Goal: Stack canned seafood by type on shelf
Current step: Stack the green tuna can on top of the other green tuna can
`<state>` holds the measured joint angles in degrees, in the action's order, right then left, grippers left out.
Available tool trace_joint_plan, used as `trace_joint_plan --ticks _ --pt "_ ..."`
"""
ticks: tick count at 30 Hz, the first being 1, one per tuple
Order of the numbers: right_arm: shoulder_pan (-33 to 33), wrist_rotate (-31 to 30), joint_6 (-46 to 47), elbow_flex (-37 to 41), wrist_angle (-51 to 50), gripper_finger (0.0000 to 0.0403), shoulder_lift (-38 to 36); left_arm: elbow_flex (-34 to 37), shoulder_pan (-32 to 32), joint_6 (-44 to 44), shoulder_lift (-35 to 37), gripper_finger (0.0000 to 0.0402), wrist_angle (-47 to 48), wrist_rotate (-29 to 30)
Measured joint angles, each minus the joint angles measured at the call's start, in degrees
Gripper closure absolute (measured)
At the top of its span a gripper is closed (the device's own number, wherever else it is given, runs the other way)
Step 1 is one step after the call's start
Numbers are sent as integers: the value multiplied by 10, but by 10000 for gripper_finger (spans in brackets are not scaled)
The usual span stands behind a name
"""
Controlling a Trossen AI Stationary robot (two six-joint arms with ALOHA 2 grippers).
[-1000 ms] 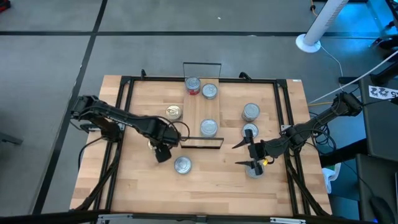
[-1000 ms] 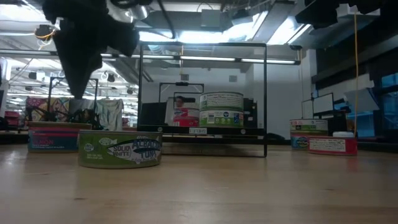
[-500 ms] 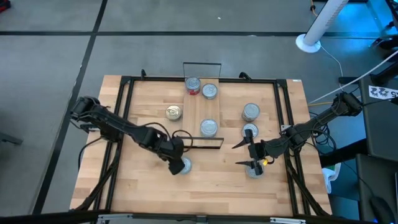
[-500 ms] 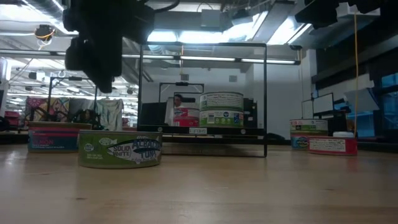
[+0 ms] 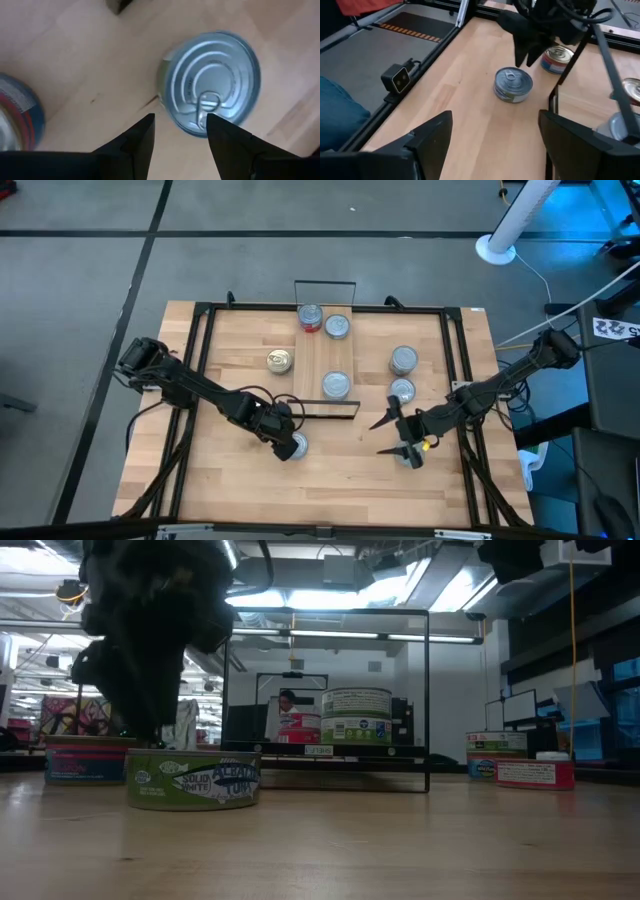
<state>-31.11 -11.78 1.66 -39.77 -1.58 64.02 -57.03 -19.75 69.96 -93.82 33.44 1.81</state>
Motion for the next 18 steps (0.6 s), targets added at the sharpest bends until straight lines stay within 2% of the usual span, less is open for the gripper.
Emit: trace_joint_plan --ticks 7,18 --pt "0 0 -4 0 26 107 54 30 0 21 -5 229 -44 2" --pt "0 4 -4 0 70 107 145 32 0 23 -18 229 -60 5"
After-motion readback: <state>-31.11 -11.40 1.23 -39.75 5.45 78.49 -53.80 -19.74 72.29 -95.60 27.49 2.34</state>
